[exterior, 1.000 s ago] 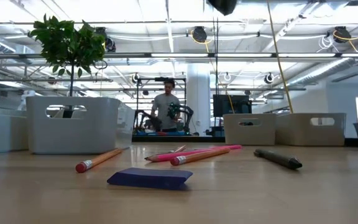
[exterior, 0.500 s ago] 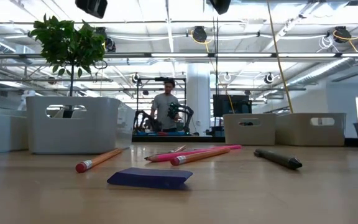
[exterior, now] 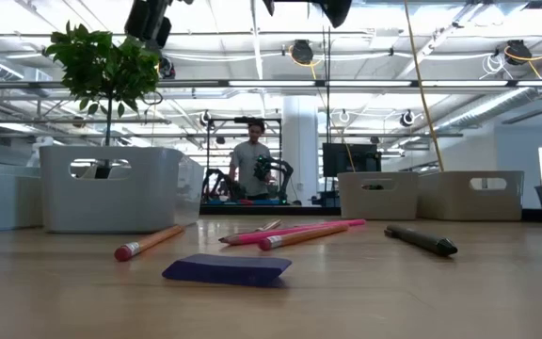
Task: Sort crayons/erasers/pens/pencils in bins
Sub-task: Put the blue eraser into the bottom right gray bin
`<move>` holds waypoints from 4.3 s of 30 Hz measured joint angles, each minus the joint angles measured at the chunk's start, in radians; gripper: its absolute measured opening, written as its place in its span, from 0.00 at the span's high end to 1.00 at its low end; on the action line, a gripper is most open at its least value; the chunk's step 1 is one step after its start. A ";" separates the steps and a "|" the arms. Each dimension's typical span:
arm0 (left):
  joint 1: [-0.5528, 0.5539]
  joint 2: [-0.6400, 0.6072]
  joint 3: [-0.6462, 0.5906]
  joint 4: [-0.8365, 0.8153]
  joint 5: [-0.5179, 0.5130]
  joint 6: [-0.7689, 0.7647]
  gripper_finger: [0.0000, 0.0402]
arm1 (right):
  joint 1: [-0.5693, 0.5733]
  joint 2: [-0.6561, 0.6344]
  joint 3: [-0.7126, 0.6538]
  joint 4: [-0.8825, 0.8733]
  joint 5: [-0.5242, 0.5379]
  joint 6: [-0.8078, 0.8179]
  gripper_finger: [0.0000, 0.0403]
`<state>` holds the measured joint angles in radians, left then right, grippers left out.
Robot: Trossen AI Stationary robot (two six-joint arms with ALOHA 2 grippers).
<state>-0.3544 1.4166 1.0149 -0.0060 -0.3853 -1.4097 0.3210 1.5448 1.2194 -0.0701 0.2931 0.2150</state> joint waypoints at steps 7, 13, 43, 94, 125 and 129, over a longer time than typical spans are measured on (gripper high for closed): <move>0.024 0.000 -0.001 -0.018 0.022 0.044 0.95 | 0.000 0.001 0.000 -0.015 0.000 -0.055 0.79; 0.030 0.000 0.000 -0.091 -0.007 0.121 0.95 | 0.001 0.000 0.000 -0.032 -0.009 -0.046 0.56; 0.328 0.277 0.000 -0.724 0.041 1.166 0.88 | 0.043 0.000 0.000 -0.144 -0.011 0.218 0.44; -0.013 -0.297 0.073 -0.765 -0.033 0.651 0.65 | 0.256 0.614 0.233 -0.064 0.020 0.144 0.44; -0.149 -0.254 -0.021 -0.161 -0.116 0.863 0.65 | 0.222 0.589 0.177 -0.089 -0.046 0.195 0.86; -0.149 -0.254 -0.078 -0.177 -0.090 0.797 0.65 | 0.222 0.525 0.172 -0.136 -0.052 0.176 0.86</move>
<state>-0.5037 1.1629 0.9371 -0.1833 -0.4757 -0.6123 0.5430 2.0700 1.3917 -0.2061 0.2412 0.3907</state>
